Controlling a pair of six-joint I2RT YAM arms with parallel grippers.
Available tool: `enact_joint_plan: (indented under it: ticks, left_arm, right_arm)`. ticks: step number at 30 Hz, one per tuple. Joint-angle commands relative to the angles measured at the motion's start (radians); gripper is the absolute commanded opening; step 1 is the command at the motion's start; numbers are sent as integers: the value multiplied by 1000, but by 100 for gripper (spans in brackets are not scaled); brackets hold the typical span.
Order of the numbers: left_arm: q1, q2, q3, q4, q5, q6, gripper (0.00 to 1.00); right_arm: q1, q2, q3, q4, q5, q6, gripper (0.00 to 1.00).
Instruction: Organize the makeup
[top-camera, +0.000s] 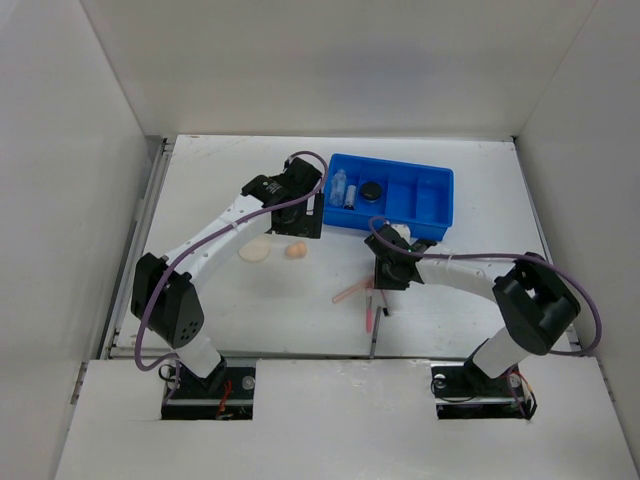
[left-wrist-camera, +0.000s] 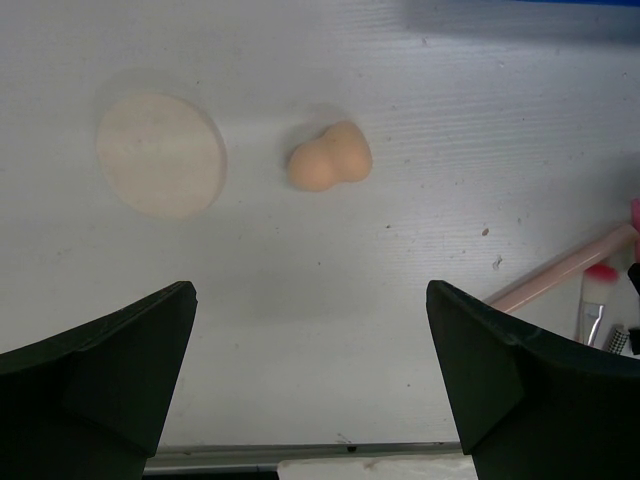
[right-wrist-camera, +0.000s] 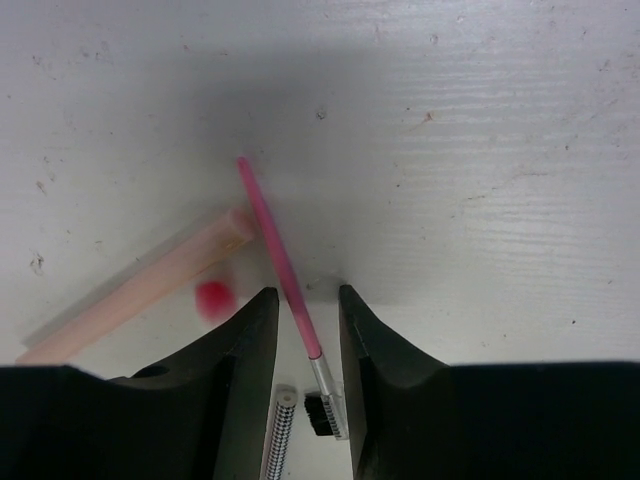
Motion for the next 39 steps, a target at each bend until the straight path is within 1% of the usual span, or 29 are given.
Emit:
enact_joint_plan:
  ticks: [1,4,5,7,9,12,18,19,21,22,23,24,26,28,29,32,33,35,36,37,39]
  left_arm:
    - [1,-8,-1,-18,-11,7,99]
    - [1,-8,-10,-18,-11,7,99]
    - [1,-8,-10,-18,-11,7,99]
    - [1,-8,-10,-18,-11,7,99]
    - [1,-8,-10,-18,-11,7,99]
    - [1,-8,-10,-18,-11,7,99]
    - [1,12,10,-43,-31,17,99]
    - [1,12,10,-43,-31,17,99]
    - [1,-1,10,-43,-31,29,99]
    - [1,-12,10,-43,-41,43,99]
    - [1,-12,10,-43,-41,43,99]
    - [1,-26,10,-43,-55,43,99]
    - [1,-40,10,-52,-67,43,99]
    - [1,-51,19,-52,-67,43,99]
    - [1,-61,19,-52,-67,43,99]
    - [1,-71,19,-52,-67,43,99]
    - [1,-71,19,-61,-67,43,99]
    - [1,-71,28,-72,-77,43,99]
    - [1,-71,28,-72,-77,43,99]
    - [1,-71,28,-72,-77,43,99]
    - [1,-71,28,-81,-86,43,99]
  right_arm:
    - [4,30,-10,18,5,15,36]
    - [4,52,-10,18,14,36,32]
    - [4,52,-10,18,28,36,27]
    - [4,52,-10,6,42,61,22]
    - [4,14,-1,-34,67,71,15]
    - [4,-57,28,-80,106,81,13]
    - [4,-189,134,-247,235,102,13]
    - [4,-213,182,-266,249,102,13]
    - [-5,-214,238,-304,283,58,13]
    - [-15,-214,301,-315,283,24,13]
    - [-29,-201,332,-315,294,24,13]
    - [-46,-192,363,-315,294,-14,13]
    - [-117,-159,445,-298,294,-59,13]
    - [-172,-128,496,-255,271,-122,13]
    - [-231,-108,547,-241,236,-142,12]
    - [-327,-1,636,-220,188,-194,12]
    - [-344,53,691,-203,173,-208,12]
    - [-368,108,746,-194,172,-237,12]
    - [-384,137,806,-194,172,-237,12]
    - [-384,195,832,-194,162,-247,12]
    - [-410,251,884,-194,150,-258,12]
